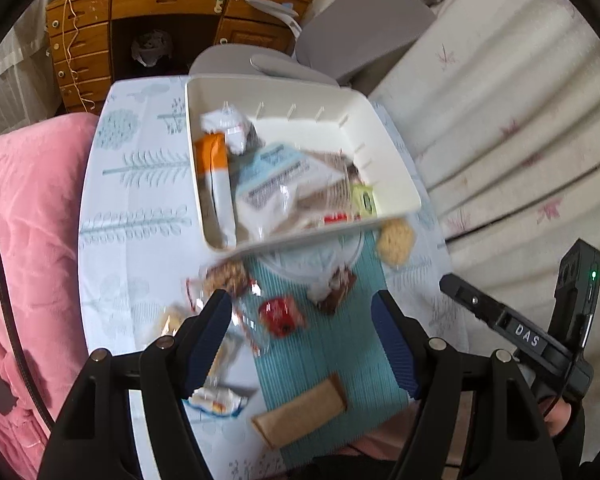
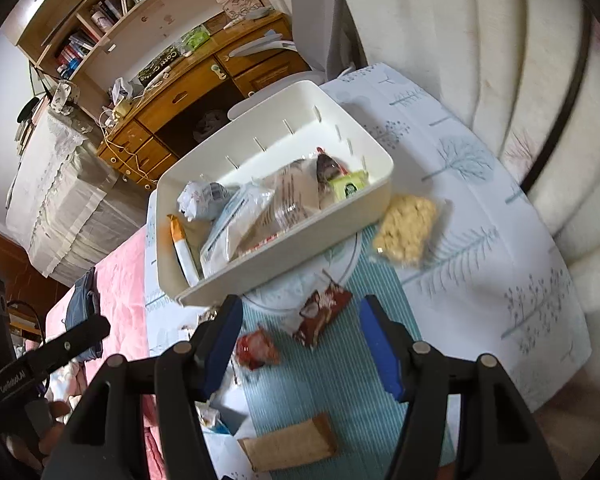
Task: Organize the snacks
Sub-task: 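Move the right gripper to the clear puffed-snack bag while the left gripper approaches the brown paper bag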
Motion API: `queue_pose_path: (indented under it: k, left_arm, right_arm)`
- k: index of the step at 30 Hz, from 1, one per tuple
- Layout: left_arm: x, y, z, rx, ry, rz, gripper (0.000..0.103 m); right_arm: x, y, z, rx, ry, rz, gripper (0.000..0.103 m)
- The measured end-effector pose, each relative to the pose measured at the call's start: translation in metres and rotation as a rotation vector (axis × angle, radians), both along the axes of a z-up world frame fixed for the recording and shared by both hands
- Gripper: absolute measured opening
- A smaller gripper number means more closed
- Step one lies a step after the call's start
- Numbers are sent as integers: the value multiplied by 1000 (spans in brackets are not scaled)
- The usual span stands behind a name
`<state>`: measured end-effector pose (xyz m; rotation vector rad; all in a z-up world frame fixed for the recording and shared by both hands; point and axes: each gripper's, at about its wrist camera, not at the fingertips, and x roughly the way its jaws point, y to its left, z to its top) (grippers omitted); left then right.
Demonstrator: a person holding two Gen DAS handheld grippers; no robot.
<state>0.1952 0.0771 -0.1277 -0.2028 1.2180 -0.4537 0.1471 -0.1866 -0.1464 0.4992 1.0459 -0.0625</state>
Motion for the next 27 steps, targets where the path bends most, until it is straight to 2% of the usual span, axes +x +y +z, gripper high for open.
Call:
queue_pose_path:
  k: [5, 9, 12, 17, 19, 21, 27]
  left_arm:
    - [-23, 0, -10, 12, 36, -35, 71]
    - [-33, -1, -14, 31, 54, -22, 71]
    - [-36, -2, -18, 45, 78, 8, 71]
    - [-43, -8, -25, 70, 114, 89, 71]
    - [-47, -11, -29, 76, 134, 133, 75]
    - [-52, -12, -33, 84, 149, 179, 82]
    - [-68, -18, -48, 88, 212, 329, 82]
  right_arm:
    - [-25, 5, -6, -6, 1, -29, 61]
    - [-38, 6, -12, -26, -1, -28, 62]
    - [-44, 2, -17, -31, 6, -26, 72]
    - [-46, -10, -22, -31, 16, 5, 73]
    - [-46, -16, -23, -36, 22, 27, 74]
    - [-45, -24, -23, -32, 18, 57, 74]
    - [-34, -45, -26, -42, 32, 155, 78]
